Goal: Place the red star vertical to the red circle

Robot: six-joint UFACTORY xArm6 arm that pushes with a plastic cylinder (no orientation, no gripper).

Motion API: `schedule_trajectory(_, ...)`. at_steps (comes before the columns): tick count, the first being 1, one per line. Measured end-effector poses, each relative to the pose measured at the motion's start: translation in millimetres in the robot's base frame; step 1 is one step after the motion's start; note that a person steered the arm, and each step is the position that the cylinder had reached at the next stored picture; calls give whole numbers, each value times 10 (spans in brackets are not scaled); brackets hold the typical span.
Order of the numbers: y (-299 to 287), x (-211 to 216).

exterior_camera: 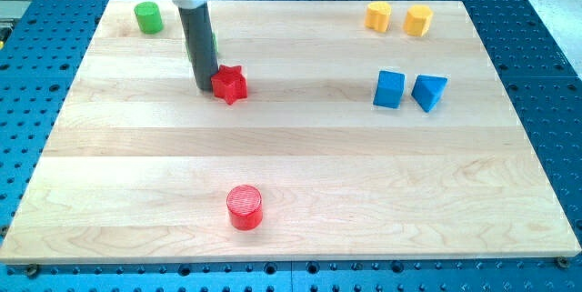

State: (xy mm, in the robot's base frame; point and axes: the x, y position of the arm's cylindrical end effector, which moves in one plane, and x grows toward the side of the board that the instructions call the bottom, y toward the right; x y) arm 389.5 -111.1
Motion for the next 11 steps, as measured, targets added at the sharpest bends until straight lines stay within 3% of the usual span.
schedule_trajectory(1, -405, -239)
schedule_trajectory(3, -427, -363)
schedule_trajectory(5, 293, -76)
schedule_trajectory(6, 329, -166)
schedule_trajectory(7, 435, 200)
schedule_trajectory(8, 184, 402)
schedule_trajectory(10, 135, -24)
schedule_trajectory(11, 180, 114)
